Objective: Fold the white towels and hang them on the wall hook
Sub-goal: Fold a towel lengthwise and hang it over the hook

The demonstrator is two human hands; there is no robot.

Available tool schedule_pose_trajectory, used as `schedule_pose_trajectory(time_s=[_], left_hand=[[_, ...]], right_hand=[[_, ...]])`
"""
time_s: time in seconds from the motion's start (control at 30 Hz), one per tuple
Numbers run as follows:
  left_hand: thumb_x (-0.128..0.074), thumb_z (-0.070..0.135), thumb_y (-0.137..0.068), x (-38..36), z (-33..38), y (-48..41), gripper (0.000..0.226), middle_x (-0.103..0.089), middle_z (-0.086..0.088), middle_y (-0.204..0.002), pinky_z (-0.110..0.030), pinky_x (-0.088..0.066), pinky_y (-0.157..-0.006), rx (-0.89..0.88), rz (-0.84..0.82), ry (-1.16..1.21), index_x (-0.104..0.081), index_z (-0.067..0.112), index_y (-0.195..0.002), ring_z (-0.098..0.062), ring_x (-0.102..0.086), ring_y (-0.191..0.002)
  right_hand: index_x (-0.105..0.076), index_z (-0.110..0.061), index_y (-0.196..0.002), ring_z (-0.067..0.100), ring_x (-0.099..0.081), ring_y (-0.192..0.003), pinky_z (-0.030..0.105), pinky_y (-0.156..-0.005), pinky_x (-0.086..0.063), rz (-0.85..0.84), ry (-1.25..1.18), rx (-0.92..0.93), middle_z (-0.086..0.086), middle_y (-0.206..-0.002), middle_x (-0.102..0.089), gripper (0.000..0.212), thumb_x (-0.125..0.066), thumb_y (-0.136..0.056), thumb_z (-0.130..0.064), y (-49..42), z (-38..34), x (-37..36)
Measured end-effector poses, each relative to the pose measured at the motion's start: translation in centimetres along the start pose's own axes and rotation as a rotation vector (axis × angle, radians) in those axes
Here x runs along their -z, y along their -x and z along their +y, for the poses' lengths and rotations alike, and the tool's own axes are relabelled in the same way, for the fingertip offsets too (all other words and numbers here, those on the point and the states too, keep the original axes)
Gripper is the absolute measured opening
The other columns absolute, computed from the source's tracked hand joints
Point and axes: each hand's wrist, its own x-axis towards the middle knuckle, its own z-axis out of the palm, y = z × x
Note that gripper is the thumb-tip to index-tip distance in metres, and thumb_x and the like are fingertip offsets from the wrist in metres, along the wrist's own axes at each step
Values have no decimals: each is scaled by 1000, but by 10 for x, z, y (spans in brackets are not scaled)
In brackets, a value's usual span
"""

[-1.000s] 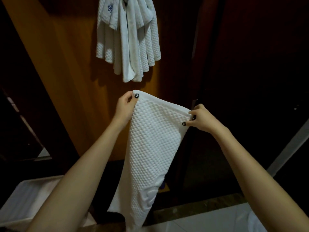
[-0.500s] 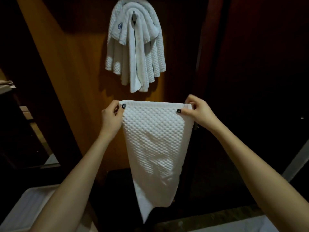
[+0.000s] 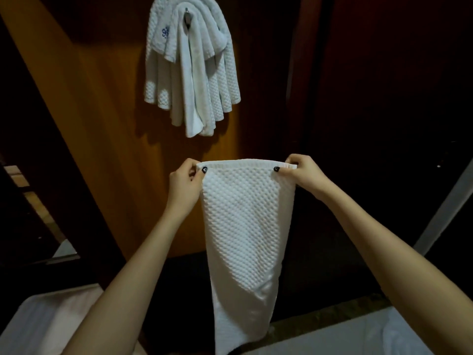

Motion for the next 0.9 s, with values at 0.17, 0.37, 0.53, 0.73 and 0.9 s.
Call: schedule_pose_trajectory(time_s=[0.17, 0.37, 0.53, 0.73, 0.9], left_hand=[[-50, 6, -96, 5, -9, -6, 21, -66, 6, -81, -13, -47, -65, 224, -72, 571, -63, 20, -87, 1, -61, -73], [-52, 10, -94, 7, -3, -12, 14, -72, 4, -87, -20, -53, -74, 318, -272, 935, -65, 14, -98, -6, -65, -83], [-63, 22, -84, 11, 13, -15, 11, -69, 4, -80, -21, -53, -72, 358, -420, 1029, -74, 22, -86, -6, -64, -76], [-68, 18, -79, -7, 59, -13, 8, -66, 4, -73, -16, -52, -63, 265, -552, 1032, -70, 17, -87, -4, -61, -65], [-76, 24, -71, -22, 79, -9, 29, -62, 0, -69, -20, -51, -56, 275, -591, 1202, -59, 11, -89, -9, -58, -59]], right_hand=[[-75, -9, -88, 18, -71, -79, 25, -65, -55, -280, -360, 6, 6, -87, -74, 16, -74, -80, -23, 20, 0, 28], [-69, -18, -78, 23, -67, -105, 31, -73, -56, -525, -758, 89, 9, -120, -68, 11, -63, -87, -17, 34, -7, 28], [-65, -18, -74, 18, -63, -74, 26, -62, -52, -644, -710, 121, 8, -85, -64, 31, -85, -67, -40, 47, -27, 22], [-69, -11, -77, 18, -66, -86, 27, -74, -54, -523, -695, 298, 5, -93, -70, 9, -64, -83, -7, 54, -58, 16], [-72, -12, -75, 11, -61, -83, 23, -75, -50, -323, -663, 383, -5, -85, -64, 9, -66, -80, -7, 59, -68, 0]])
